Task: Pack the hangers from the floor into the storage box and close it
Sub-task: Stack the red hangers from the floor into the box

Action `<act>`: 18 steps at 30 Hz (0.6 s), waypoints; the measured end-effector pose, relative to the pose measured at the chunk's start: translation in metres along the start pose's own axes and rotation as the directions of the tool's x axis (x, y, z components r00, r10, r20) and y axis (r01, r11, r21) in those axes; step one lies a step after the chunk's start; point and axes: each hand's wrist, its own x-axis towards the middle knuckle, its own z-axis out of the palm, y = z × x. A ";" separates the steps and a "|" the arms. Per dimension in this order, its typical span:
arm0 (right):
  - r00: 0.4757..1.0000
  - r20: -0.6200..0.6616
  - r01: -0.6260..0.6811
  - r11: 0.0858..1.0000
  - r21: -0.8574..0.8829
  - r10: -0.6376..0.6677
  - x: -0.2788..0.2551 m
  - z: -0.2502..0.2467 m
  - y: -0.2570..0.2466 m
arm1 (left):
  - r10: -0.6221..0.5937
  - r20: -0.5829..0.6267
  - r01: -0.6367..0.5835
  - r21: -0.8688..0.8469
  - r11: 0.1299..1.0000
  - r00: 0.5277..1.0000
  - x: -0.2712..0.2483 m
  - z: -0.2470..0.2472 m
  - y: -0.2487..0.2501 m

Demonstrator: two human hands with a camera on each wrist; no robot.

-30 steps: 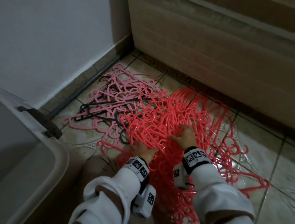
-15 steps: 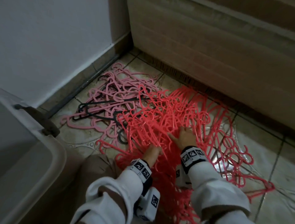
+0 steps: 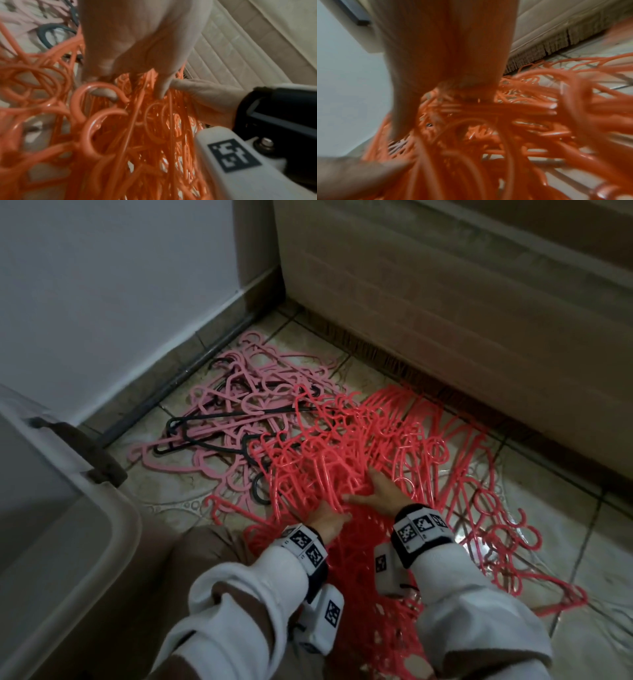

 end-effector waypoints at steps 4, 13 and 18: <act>0.992 -0.113 0.048 0.999 0.000 -0.048 -0.001 -0.001 -0.007 | 0.076 -0.011 -0.074 0.092 0.993 0.997 -0.020 -0.006 0.012; 0.918 -0.324 0.299 0.935 0.189 -0.228 -0.016 -0.040 -0.056 | 0.343 -0.279 -0.301 0.184 0.936 0.897 -0.061 -0.038 0.067; 0.851 -0.408 0.411 0.903 0.127 -0.331 -0.030 -0.057 -0.095 | 0.444 -0.330 -0.446 0.075 0.892 0.833 -0.076 -0.062 0.093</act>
